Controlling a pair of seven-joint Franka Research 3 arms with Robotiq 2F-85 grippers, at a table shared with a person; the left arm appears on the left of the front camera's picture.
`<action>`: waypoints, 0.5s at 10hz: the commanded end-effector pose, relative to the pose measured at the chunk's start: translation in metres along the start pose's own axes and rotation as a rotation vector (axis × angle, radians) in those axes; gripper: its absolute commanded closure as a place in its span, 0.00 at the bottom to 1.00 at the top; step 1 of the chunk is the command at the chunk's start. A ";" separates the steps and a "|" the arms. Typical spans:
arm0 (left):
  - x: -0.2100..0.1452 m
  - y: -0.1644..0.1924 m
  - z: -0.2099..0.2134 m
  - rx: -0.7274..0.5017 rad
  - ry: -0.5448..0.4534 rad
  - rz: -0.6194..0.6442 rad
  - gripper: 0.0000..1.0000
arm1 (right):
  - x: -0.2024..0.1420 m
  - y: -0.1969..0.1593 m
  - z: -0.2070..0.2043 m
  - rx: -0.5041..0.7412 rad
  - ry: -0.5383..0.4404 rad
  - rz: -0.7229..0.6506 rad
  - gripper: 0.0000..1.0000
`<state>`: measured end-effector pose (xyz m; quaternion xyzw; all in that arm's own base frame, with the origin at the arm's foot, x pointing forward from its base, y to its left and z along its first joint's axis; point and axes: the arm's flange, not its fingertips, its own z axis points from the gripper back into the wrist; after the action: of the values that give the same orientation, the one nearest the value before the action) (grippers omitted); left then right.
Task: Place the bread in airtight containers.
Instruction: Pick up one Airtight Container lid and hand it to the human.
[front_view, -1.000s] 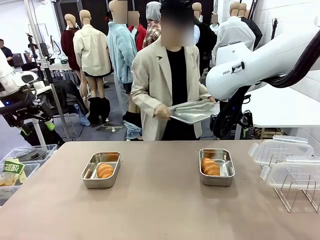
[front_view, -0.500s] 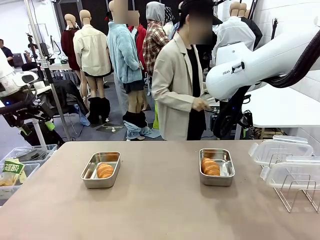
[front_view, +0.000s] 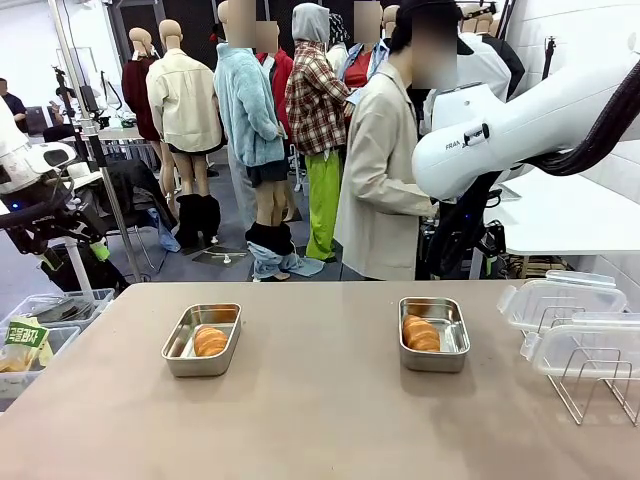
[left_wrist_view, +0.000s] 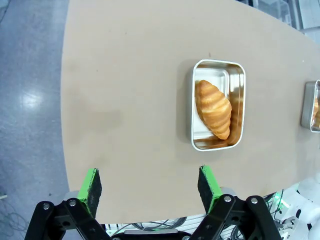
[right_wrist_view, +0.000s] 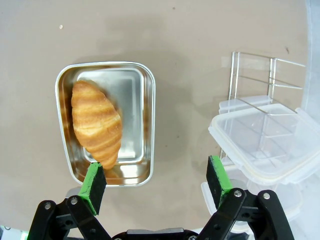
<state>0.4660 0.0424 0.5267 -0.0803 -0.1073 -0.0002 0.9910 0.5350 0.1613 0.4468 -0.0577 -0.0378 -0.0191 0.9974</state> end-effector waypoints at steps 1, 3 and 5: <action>0.002 0.002 0.002 0.018 0.000 -0.001 0.00 | -0.002 -0.001 0.000 0.015 -0.001 0.001 0.00; 0.002 0.002 0.002 0.018 0.000 -0.001 0.00 | -0.002 -0.001 0.000 0.015 -0.001 0.001 0.00; 0.002 0.002 0.002 0.018 0.000 -0.001 0.00 | -0.002 -0.001 0.000 0.015 -0.001 0.001 0.00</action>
<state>0.4660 0.0424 0.5267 -0.0803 -0.1073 -0.0002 0.9910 0.5350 0.1613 0.4468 -0.0577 -0.0378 -0.0191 0.9974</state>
